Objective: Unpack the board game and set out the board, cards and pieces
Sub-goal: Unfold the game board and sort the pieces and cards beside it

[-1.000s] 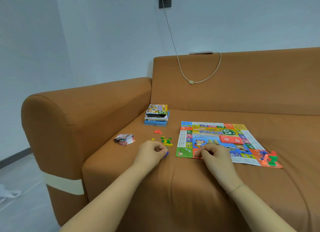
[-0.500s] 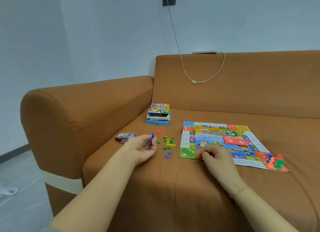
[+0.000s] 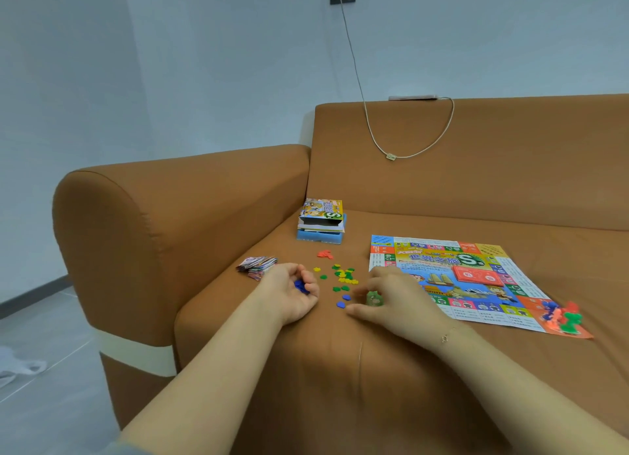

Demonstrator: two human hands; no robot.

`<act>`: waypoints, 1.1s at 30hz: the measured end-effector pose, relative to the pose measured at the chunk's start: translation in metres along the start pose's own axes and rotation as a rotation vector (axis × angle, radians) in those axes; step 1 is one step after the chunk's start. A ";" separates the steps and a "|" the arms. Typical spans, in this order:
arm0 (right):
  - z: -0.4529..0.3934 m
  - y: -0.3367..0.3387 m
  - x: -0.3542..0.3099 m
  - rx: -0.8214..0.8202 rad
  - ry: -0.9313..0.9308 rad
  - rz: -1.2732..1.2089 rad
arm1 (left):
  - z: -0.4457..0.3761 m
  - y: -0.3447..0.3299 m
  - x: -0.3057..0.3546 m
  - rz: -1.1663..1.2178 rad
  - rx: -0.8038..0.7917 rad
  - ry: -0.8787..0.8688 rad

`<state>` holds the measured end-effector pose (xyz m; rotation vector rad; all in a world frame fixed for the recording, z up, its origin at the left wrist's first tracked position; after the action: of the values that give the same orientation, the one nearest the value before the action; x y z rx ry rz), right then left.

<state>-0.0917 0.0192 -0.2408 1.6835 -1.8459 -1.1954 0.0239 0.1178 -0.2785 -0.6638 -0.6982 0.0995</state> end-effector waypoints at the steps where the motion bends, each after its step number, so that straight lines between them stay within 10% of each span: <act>1: -0.003 -0.003 -0.005 -0.016 0.018 0.023 | -0.002 -0.001 0.000 0.010 -0.006 -0.001; 33: -0.050 0.006 -0.043 0.227 0.363 -0.048 | 0.011 -0.003 -0.002 0.107 -0.007 0.034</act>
<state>-0.0486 0.0424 -0.1968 1.9252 -1.7690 -0.6562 0.0155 0.1208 -0.2716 -0.7079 -0.6308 0.1840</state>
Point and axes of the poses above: each hand's wrist, its own z-axis away from the middle knuckle, its own y-axis out of the back of the hand, x = y × z, the point moved 7 cm from there along -z, towards the middle knuckle, and after that the axes turned 14 degrees about x, right-handed, at the moved point
